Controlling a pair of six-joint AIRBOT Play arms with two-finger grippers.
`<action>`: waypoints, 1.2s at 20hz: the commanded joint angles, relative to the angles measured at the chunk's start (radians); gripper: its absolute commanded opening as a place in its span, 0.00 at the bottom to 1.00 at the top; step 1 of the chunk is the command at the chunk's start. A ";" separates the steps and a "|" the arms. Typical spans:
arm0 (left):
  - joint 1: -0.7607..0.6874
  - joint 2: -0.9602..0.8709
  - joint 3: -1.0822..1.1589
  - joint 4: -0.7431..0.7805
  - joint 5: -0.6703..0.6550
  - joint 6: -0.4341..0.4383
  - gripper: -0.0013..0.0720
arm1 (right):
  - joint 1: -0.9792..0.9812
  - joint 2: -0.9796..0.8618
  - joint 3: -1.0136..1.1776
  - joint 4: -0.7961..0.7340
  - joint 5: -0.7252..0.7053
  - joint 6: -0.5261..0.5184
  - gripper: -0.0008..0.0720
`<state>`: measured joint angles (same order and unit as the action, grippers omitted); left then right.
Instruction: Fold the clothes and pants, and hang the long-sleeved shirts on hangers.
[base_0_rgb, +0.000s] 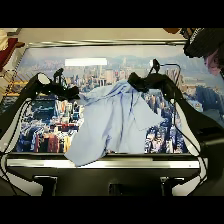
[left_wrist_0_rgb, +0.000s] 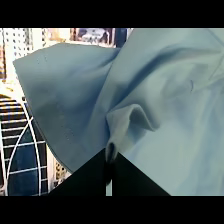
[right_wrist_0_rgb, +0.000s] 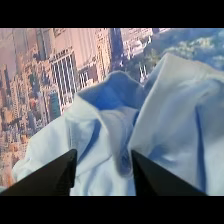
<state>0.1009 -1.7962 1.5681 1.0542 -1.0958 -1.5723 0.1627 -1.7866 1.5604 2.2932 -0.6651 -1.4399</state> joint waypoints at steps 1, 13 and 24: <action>-0.007 -0.004 -0.001 -0.016 0.003 0.000 0.04 | -0.089 0.083 0.001 -0.003 -0.193 -0.070 0.70; 0.005 0.042 -0.001 -0.015 -0.159 0.000 0.04 | -0.407 0.700 -0.750 -0.145 -0.612 -0.186 0.86; 0.003 0.042 -0.001 -0.018 -0.180 0.000 0.04 | -0.017 0.855 -1.141 -0.129 -0.356 0.062 0.85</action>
<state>0.1047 -1.7546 1.5673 1.0367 -1.2732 -1.5719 0.0460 -0.9432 0.4629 2.1582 -1.1221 -1.4559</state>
